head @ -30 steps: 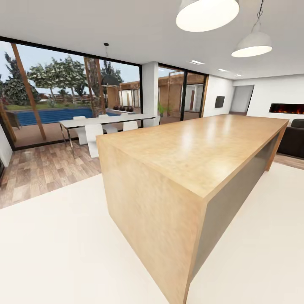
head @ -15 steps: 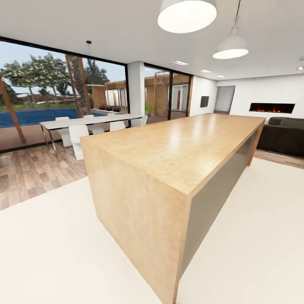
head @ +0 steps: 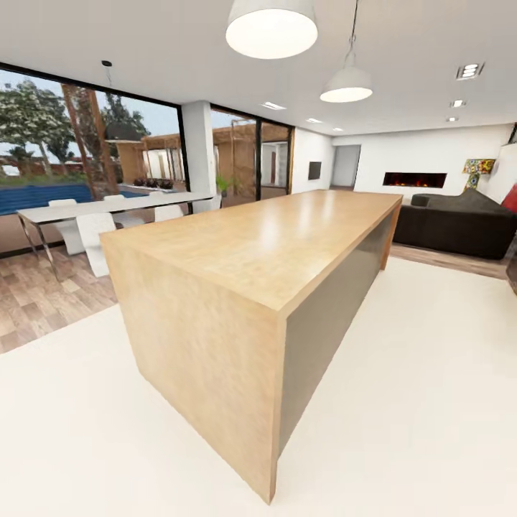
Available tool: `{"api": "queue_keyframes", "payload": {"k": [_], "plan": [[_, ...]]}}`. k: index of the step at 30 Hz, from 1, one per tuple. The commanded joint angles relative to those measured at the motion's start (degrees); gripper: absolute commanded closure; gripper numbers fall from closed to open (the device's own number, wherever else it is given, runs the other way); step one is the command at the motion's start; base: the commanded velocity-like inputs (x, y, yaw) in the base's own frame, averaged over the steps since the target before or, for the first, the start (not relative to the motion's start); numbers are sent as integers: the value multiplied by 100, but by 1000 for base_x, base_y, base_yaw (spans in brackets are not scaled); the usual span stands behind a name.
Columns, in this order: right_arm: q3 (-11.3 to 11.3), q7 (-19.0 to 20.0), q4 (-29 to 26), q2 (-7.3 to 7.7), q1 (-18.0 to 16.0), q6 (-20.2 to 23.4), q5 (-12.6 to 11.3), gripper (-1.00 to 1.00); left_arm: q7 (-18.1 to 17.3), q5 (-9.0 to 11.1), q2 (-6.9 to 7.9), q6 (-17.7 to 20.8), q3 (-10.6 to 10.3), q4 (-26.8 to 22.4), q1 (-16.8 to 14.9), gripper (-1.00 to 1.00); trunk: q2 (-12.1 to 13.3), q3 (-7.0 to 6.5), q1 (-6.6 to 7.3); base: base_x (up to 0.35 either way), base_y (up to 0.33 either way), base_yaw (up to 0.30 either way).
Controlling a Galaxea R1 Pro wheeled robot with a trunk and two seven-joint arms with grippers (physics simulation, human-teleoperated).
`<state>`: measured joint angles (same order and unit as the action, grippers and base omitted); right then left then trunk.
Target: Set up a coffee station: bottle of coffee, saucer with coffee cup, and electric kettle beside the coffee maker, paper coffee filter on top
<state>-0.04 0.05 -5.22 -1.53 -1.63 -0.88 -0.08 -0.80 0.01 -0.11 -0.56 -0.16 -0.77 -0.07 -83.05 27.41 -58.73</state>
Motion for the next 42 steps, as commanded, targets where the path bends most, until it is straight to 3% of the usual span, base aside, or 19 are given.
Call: {"api": "queue_keyframes", "payload": {"k": [1,17,27,42], "plan": [[-3,2,3,2,-4,-9,-1,-100,-8,-15,-7,-6,-13,-2,0,-100,-3,9,0,-1,0,-262],[-5,3,3,4,-4,-9,-1,-100,-8,-34,-11,-25,-11,-37,-10,-100,559,-182,308,0,0,-258],[-5,-7,3,4,-4,-9,-1,-100,0,-22,-17,-481,17,-29,-2,-100,960,-323,528,0,0,-255],[-5,-14,3,4,-4,-18,-1,-100,5,8,-5,-442,14,-20,-2,-100,1561,-534,857,0,0,-255]]}}
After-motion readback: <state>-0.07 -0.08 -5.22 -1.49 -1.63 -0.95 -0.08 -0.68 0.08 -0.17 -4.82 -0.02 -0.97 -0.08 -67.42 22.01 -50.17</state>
